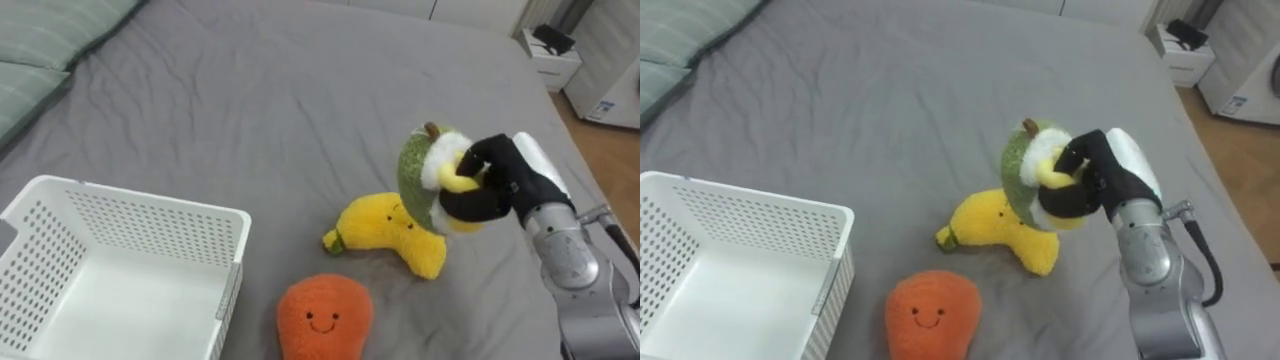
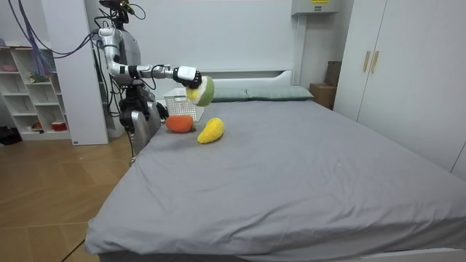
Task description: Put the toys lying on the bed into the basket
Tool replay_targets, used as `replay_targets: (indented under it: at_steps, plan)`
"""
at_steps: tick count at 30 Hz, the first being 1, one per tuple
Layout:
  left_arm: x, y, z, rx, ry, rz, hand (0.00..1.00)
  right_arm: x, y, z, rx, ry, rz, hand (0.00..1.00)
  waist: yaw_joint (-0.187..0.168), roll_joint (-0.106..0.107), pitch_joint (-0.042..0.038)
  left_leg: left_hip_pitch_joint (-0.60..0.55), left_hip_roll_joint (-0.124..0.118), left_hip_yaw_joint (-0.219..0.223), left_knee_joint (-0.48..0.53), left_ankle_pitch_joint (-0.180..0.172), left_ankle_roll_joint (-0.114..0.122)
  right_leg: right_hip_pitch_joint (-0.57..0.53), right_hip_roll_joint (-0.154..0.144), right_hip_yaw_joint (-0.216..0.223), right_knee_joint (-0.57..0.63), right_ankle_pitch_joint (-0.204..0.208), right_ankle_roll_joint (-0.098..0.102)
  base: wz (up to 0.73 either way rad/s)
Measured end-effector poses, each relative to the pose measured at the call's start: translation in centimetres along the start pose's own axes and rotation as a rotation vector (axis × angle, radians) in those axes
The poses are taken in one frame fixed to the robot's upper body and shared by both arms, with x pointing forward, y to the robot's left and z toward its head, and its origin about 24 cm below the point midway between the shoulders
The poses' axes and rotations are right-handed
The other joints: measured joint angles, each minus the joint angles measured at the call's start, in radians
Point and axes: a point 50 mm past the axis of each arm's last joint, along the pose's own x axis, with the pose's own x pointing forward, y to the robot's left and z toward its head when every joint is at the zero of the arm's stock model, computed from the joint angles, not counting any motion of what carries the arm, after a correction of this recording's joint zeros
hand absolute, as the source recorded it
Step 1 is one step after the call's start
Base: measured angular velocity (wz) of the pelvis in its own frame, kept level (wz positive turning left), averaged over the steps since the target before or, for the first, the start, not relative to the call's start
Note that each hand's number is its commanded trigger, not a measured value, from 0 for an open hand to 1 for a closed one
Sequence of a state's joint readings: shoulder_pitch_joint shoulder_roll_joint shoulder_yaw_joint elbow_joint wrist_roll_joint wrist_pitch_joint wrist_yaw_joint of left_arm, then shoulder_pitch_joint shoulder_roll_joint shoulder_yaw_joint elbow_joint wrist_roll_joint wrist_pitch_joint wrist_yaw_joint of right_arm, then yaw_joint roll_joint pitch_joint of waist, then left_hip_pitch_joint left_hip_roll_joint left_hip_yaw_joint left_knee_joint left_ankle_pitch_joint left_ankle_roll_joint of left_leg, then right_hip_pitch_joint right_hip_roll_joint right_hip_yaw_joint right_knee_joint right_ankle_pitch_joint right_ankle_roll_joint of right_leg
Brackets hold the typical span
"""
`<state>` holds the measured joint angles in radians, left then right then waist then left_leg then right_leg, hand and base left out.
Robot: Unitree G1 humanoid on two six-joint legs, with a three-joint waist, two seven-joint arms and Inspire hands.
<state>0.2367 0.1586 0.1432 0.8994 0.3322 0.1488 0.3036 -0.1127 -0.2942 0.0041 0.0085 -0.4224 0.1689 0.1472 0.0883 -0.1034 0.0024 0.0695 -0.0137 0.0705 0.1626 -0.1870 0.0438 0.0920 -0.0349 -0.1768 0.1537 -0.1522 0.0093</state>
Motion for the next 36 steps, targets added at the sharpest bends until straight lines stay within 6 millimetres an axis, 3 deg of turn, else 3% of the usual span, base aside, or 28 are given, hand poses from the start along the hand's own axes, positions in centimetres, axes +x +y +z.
replay_targets:
  at_steps: [8, 12, 13, 16, 22, 26, 31, 32, 33, 34, 36]
  plan:
    - [0.3, -0.1, 1.2, -0.017, -0.029, 0.009, 0.0, 2.1, 0.1, 5.6, -0.053, -0.19, 0.076, 1.0, 0.061, -0.006, -0.0009, -0.009, -0.002, -0.018, 0.002, 0.0, 0.0, -0.001, -0.001, -0.019, 0.001, 0.0, 0.0, 0.05]
    - [0.4, -0.3, 2.5, -0.032, -0.059, 0.003, 0.0, 2.5, 0.9, 8.0, -0.111, -0.26, 0.117, 1.0, 0.119, -0.015, 0.004, -0.025, -0.004, -0.044, 0.005, 0.001, -0.002, -0.001, -0.005, -0.062, -0.002, 0.0, 0.0, 0.19]
    - [0.3, -0.6, 2.7, -0.035, -0.066, -0.003, 0.0, 2.6, 1.3, 8.6, -0.117, -0.276, 0.132, 1.0, 0.149, -0.016, 0.0053, -0.027, -0.004, -0.049, 0.005, 0.002, -0.002, -0.001, -0.006, -0.076, -0.003, 0.0, 0.0, 0.16]
    - [0.3, -0.6, 3.0, -0.038, -0.074, -0.004, 0.0, 2.6, 2.8, 10.0, -0.134, -0.321, 0.189, 1.0, 0.189, -0.031, 0.0136, -0.036, -0.009, -0.074, 0.007, 0.005, -0.003, 0.0, -0.008, -0.1, -0.006, 0.0, 0.0, 0.2]
    - [0.3, -0.4, 2.9, -0.032, -0.068, 0.0, 0.0, 2.9, 4.6, 10.9, -0.163, -0.332, 0.285, 1.0, 0.276, -0.057, 0.0229, -0.061, -0.021, -0.114, 0.027, 0.01, 0.002, -0.004, -0.02, -0.16, -0.009, 0.0, 0.0, 0.21]
    - [0.4, -0.3, 2.6, -0.025, -0.051, 0.004, 0.0, 3.3, 5.6, 12.6, -0.172, -0.37, 0.323, 1.0, 0.302, -0.054, 0.0254, -0.079, -0.027, -0.134, 0.038, 0.011, 0.001, -0.004, -0.022, -0.185, -0.014, 0.0, 0.001, 0.19]
    - [0.5, -0.2, 3.2, -0.015, -0.063, 0.003, 0.0, 3.5, 7.6, 14.3, -0.198, -0.414, 0.391, 1.0, 0.339, -0.068, 0.0181, -0.104, -0.037, -0.175, 0.042, 0.018, 0.001, -0.006, -0.028, -0.228, -0.016, 0.0, 0.001, 0.23]
    - [0.5, -0.2, 3.2, -0.014, -0.063, 0.004, 0.0, 3.4, 7.9, 14.5, -0.195, -0.418, 0.401, 0.67, 0.342, -0.068, 0.0184, -0.109, -0.039, -0.182, 0.043, 0.019, 0.0, -0.007, -0.028, -0.235, -0.017, 0.0, 0.001, 0.25]
    - [0.5, -0.2, 3.5, -0.016, -0.068, 0.005, 0.0, 3.4, 8.4, 14.6, -0.195, -0.421, 0.417, 0.61, 0.357, -0.078, 0.0152, -0.111, -0.04, -0.19, 0.043, 0.022, 0.0, -0.01, -0.029, -0.241, -0.018, 0.0, 0.001, 0.19]
    - [0.5, -0.2, 3.7, -0.017, -0.068, 0.006, 0.0, 3.4, 8.9, 14.5, -0.206, -0.413, 0.439, 0.47, 0.368, -0.078, 0.0169, -0.112, -0.042, -0.194, 0.043, 0.024, -0.001, -0.009, -0.029, -0.244, -0.019, 0.0, 0.001, 0.16]
    - [0.6, -0.1, 3.9, -0.017, -0.069, 0.007, 0.0, 3.5, 9.4, 14.1, -0.213, -0.394, 0.46, 0.0, 0.384, -0.081, 0.0185, -0.115, -0.046, -0.206, 0.044, 0.027, 0.0, -0.007, -0.032, -0.253, -0.019, -0.001, 0.002, 0.19]
